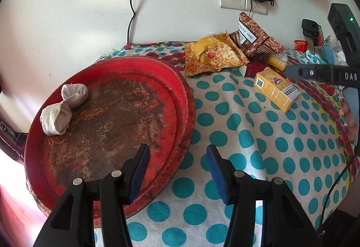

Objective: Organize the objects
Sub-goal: 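Grasp a yellow medicine box with the right tool and lift it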

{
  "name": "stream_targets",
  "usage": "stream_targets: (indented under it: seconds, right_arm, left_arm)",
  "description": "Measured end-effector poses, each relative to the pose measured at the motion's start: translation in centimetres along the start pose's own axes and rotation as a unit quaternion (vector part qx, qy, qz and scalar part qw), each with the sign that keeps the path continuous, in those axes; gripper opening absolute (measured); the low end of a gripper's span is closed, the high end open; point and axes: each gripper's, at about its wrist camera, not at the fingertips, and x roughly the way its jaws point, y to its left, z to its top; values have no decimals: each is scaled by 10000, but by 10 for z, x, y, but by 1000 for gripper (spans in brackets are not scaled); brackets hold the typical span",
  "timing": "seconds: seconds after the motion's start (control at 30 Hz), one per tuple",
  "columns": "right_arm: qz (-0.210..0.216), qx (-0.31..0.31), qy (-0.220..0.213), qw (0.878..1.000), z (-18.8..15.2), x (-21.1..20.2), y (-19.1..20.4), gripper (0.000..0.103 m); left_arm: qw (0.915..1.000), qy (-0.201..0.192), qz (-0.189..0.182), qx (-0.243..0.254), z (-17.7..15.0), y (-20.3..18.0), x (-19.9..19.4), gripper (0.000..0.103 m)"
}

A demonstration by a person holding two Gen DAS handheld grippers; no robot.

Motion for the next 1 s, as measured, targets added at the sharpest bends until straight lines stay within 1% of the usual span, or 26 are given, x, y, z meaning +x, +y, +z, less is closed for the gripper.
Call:
stream_targets:
  seconds: [0.03, 0.07, 0.13, 0.2, 0.23, 0.33, 0.37, 0.43, 0.5, 0.57, 0.63, 0.7, 0.73, 0.77, 0.8, 0.87, 0.9, 0.93, 1.0]
  right_arm:
    - [-285, -7, -44, 9996, 1, -2, -6, 78]
    - [-714, -39, -49, 9974, 1, -3, -16, 79]
    - [-1339, -152, 71, 9908, 2, 4, -32, 79]
    - [-1624, -213, 206, 9863, 2, 14, -49, 79]
    - [-1671, -158, 243, 9855, 4, 20, -56, 79]
    - [-1634, 94, 187, 9863, 10, 33, -74, 79]
    - [-1682, 112, 179, 9855, 13, 38, -79, 79]
    - [-1790, -51, 228, 9836, 20, 48, -87, 79]
    - [-1760, -284, 328, 9834, 26, 59, -95, 81]
    - [-1824, -551, 357, 9810, 33, 67, -103, 81]
    - [-1761, -698, 373, 9812, 40, 75, -112, 82]
    - [-1546, -700, 458, 9844, 46, 85, -120, 83]
    - [-1407, -642, 560, 9864, 48, 89, -124, 81]
    - [-1291, -553, 582, 9884, 48, 90, -126, 65]
    - [-1190, -406, 493, 9908, 47, 86, -126, 56]
    - [-1209, -93, 367, 9919, 41, 76, -127, 55]
    - [-1099, 54, 288, 9935, 35, 69, -127, 55]
    - [-1092, 137, 208, 9937, 29, 61, -126, 55]
    - [-1254, 266, 83, 9917, 15, 44, -121, 55]
  left_arm:
    - [10000, -1, -1, 9, 0, 0, 0, 54]
    - [10000, 2, -2, 21, 0, -1, 0, 54]
    - [10000, 11, 13, 49, 0, -2, 1, 54]
    - [10000, 6, 30, 94, 0, -4, 1, 54]
    - [9999, 10, 40, 111, -1, -5, 1, 54]
    - [9998, 46, 87, 155, -1, -7, 2, 54]
    - [9998, 72, 111, 164, -1, -7, 3, 54]
    - [9997, 80, 164, 188, -1, -10, 1, 54]
    - [9996, 62, 138, 224, 0, -15, -2, 54]
    - [9994, 31, 107, 341, 1, -23, -4, 54]
    - [9985, 55, 200, 515, 2, -31, -3, 54]
    - [9982, 148, 211, 543, 5, -36, 0, 54]
    - [9984, 190, 191, 506, 7, -37, 2, 54]
    - [9986, 237, 170, 435, 10, -40, 4, 54]
    - [9989, 271, 125, 373, 13, -42, 6, 54]
    - [9992, 298, -3, 279, 23, -49, 8, 54]
    - [9993, 291, -28, 236, 28, -53, 8, 54]
    - [9994, 288, -75, 201, 34, -58, 8, 54]
    - [9994, 266, -175, 150, 46, -70, 8, 54]
